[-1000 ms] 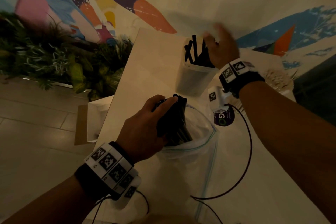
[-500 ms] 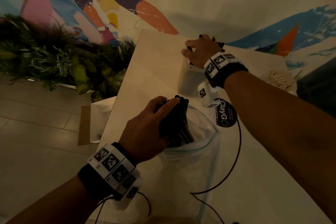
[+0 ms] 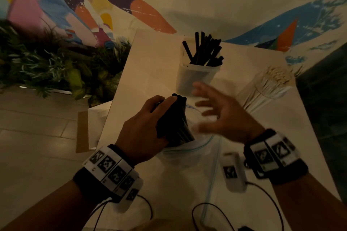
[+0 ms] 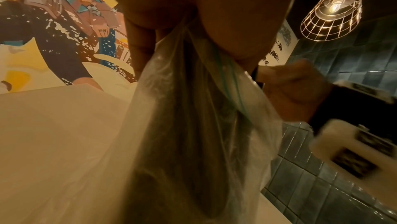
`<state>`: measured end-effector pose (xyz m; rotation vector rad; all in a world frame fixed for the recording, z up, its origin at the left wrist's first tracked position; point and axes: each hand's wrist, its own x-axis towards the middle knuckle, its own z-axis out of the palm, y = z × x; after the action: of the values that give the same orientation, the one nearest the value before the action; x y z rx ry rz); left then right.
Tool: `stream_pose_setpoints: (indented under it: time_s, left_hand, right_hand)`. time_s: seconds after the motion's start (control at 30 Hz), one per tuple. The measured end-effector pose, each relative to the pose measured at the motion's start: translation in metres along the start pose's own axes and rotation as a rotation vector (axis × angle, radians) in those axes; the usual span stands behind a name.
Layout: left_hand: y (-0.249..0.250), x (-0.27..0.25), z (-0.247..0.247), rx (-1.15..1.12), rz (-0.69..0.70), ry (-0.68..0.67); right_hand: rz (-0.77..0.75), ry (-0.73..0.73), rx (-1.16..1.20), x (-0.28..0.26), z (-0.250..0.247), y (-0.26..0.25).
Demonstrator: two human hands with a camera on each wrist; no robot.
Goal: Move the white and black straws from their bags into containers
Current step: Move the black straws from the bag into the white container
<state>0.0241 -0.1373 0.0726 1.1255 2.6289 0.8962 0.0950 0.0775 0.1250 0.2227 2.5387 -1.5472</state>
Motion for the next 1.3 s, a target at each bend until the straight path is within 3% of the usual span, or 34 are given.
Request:
stream_pose_setpoints:
  time_s: [0.1,0.27,0.63,0.87,1.17,1.3]
  left_hand:
    - [0.002,-0.001,0.001,0.000,0.015,0.007]
    - [0.004,-0.004,0.001,0.002,0.036,0.010]
    - [-0.002,-0.008,-0.005,-0.034,0.087,-0.038]
    - [-0.002,-0.006,-0.007,0.027,0.082,-0.120]
    - [-0.002,-0.007,-0.001,0.056,0.032,-0.075]
    - [-0.003,-0.008,-0.002,0.063,0.009,-0.079]
  right_hand:
    - [0.074,-0.181,-0.096,-0.019,0.024,0.009]
    - [-0.032,0.000,-0.137,-0.013,0.056,0.017]
    - [-0.216,0.147,-0.145,-0.011,0.071,0.034]
    - [-0.265,0.276,-0.179,-0.012,0.072,0.052]
    - [-0.324,0.441,-0.163,-0.012,0.072,0.054]
    - [-0.260,0.490,-0.178,-0.013,0.071,0.055]
